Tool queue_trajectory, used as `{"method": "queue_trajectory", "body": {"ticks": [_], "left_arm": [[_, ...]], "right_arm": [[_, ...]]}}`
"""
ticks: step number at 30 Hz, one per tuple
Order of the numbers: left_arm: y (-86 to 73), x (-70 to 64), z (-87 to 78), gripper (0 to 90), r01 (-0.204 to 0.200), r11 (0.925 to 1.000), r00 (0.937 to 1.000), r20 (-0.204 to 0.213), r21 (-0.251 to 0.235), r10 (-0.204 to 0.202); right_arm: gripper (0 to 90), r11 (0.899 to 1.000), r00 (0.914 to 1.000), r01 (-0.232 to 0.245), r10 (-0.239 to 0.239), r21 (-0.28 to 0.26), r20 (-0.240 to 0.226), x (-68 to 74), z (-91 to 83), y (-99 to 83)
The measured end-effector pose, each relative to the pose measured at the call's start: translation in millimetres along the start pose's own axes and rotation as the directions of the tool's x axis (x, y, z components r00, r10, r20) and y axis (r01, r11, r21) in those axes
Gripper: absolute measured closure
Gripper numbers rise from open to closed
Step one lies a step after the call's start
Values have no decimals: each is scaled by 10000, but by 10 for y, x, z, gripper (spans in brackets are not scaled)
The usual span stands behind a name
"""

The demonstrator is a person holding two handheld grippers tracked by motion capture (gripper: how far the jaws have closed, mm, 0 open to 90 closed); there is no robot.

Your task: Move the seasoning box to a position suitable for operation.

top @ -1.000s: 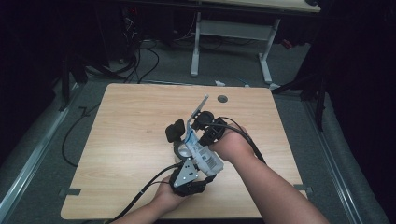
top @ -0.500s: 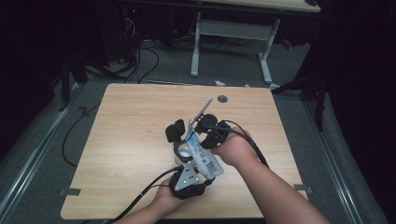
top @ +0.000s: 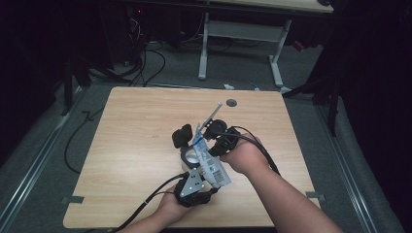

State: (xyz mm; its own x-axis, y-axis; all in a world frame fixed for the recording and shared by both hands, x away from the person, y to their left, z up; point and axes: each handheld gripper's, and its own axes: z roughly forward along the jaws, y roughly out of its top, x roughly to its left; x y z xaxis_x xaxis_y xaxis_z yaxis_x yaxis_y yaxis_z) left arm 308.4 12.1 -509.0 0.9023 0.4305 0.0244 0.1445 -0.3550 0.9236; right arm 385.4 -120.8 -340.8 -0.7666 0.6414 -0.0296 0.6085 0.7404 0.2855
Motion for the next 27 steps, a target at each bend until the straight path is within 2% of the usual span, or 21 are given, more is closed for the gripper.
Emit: {"method": "queue_trajectory", "body": {"ticks": [1, 2, 3, 4, 5, 6, 7, 13, 17, 24, 27], "left_arm": [[-21, 24, 13, 532, 183, 9998, 9998, 20, 67, -183], [-21, 24, 13, 533, 183, 9998, 9998, 20, 67, -183], [-46, 51, 29, 534, 452, 9989, 9989, 77, 150, -453], [-46, 51, 29, 537, 452, 9989, 9989, 77, 150, -453], [-72, 84, 44, 541, 734, 9970, 9972, 153, 241, -738], [-72, 84, 44, 546, 734, 9970, 9972, 153, 241, -738], [-95, 111, 54, 551, 900, 9954, 9958, 124, 330, -904], [-112, 128, 61, 559, 927, 9949, 9957, 11, 386, -928], [-111, 102, 56, 555, 726, 9966, 9974, 10, 386, -727], [-90, 81, 26, 499, 683, 9973, 9976, 89, 276, -686], [-86, 101, -5, 459, 649, 9970, 9975, 245, 425, -660]], "right_arm": [[894, 10000, 10000, -20, 20, -56, -19, -2, -4, -9], [894, 10000, 10000, -20, 20, -56, -19, -2, -4, -9], [894, 10000, 10000, -26, 26, -59, -22, -2, -10, -19], [894, 10000, 10000, -54, 54, -79, 8, 0, -13, -25], [894, 9999, 10000, -46, 45, -97, -35, -1, -15, -31], [894, 9999, 10000, -46, 45, -97, -35, -1, -15, -31], [894, 9999, 9999, -105, 104, -137, -68, 0, -21, -43], [894, 9998, 9999, -117, 116, -186, -79, -6, -31, -72], [894, 9997, 9998, -158, 156, -188, -86, -12, -26, -85], [894, 9997, 9998, -164, 162, -176, -142, -13, -5, -90], [894, 9997, 9998, -178, 176, -160, -127, -18, 2, -95]]}}
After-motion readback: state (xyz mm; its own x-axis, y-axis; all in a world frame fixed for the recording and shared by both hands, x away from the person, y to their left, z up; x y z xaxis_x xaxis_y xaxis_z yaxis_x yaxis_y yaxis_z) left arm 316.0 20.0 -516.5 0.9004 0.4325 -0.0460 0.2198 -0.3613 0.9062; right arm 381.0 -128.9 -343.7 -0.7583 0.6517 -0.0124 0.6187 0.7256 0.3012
